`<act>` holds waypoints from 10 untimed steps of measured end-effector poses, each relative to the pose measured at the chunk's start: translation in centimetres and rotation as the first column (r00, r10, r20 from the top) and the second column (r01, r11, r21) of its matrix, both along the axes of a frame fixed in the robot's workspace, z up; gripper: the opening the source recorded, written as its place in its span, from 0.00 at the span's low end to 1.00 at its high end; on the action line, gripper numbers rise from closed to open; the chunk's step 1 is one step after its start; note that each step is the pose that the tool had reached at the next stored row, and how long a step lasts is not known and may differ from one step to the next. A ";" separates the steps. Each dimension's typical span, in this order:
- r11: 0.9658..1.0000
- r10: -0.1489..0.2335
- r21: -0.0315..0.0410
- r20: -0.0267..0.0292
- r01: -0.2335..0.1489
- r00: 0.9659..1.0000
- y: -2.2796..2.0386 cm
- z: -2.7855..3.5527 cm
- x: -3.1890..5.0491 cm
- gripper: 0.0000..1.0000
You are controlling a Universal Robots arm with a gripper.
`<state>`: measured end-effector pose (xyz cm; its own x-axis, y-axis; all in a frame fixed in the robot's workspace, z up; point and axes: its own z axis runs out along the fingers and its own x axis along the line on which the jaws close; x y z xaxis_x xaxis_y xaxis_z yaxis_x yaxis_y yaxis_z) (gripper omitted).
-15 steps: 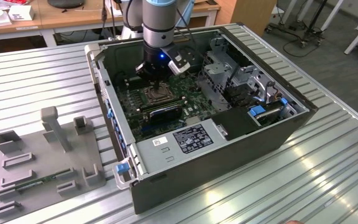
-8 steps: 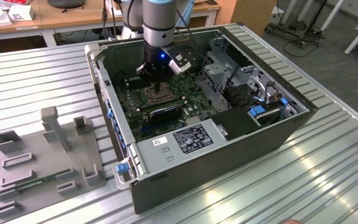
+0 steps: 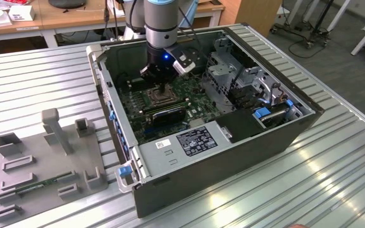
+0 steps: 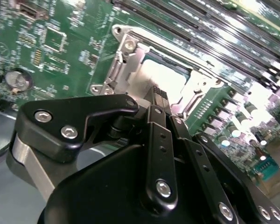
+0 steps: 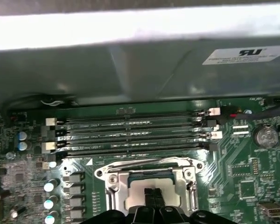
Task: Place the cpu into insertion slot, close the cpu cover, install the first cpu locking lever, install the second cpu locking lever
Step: 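Install the first cpu locking lever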
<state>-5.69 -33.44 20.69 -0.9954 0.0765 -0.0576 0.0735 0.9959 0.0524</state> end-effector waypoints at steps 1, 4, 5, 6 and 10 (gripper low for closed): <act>1.000 0.004 0.000 0.010 -0.004 1.000 0.00 -0.01 -0.01 0.11; 1.000 0.009 0.000 0.014 -0.009 1.000 0.00 -0.01 -0.05 0.11; 1.000 0.009 0.000 0.014 -0.009 1.000 0.00 -0.01 -0.05 0.11; 1.000 0.009 0.000 0.014 -0.009 1.000 0.00 -0.01 -0.05 0.11; 1.000 0.027 0.000 0.014 -0.027 1.000 0.00 0.00 -0.07 0.11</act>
<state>-5.77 -33.44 20.69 -0.9962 0.0499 -0.0717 0.0462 0.9975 0.0530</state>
